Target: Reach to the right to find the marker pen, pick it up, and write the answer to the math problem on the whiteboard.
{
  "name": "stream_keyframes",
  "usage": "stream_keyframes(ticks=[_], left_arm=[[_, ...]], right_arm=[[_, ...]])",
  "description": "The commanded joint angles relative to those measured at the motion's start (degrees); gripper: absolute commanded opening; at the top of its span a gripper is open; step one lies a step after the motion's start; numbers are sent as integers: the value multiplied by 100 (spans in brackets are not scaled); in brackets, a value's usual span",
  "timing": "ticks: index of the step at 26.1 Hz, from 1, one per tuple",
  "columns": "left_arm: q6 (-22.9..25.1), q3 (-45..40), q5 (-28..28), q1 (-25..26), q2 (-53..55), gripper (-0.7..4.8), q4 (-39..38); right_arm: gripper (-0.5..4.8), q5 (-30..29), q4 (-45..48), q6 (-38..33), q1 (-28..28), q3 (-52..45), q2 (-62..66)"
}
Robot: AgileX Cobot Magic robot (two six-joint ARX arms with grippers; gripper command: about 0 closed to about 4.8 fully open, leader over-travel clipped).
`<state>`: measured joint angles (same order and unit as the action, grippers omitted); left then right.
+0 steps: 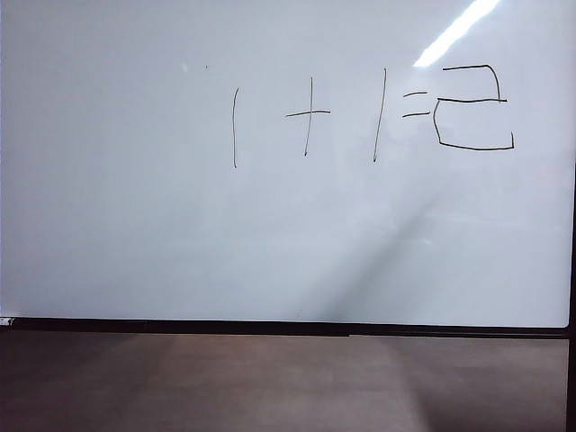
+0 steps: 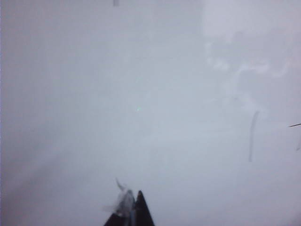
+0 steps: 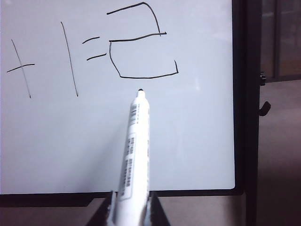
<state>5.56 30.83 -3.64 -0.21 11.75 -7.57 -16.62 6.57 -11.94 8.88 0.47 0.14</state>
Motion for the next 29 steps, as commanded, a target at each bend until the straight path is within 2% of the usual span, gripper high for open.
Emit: stream_keyframes(ticks=[1, 5, 11, 18, 22, 29], left_arm=[[-114, -608, -68, -9, -278, -4, 656], [-321, -1504, -13, -7, -634, -4, 1276], [-750, -2514, -308, -7, -1158, -4, 1805], [-881, -3029, -299, -7, -1152, -5, 1755], [-817, -3034, 0, -2, -1152, -4, 1224], [-426, -3034, 144, -4, -1152, -4, 1134]], right_arm=[[-6, -2, 96, -4, -4, -28, 0], [-6, -4, 98, -4, -7, -28, 0], [-6, -4, 98, -4, -7, -28, 0], [-6, -4, 98, -4, -4, -26, 0], [-6, -4, 98, -4, -4, -26, 0], [-6, -2, 96, -4, -4, -26, 0]])
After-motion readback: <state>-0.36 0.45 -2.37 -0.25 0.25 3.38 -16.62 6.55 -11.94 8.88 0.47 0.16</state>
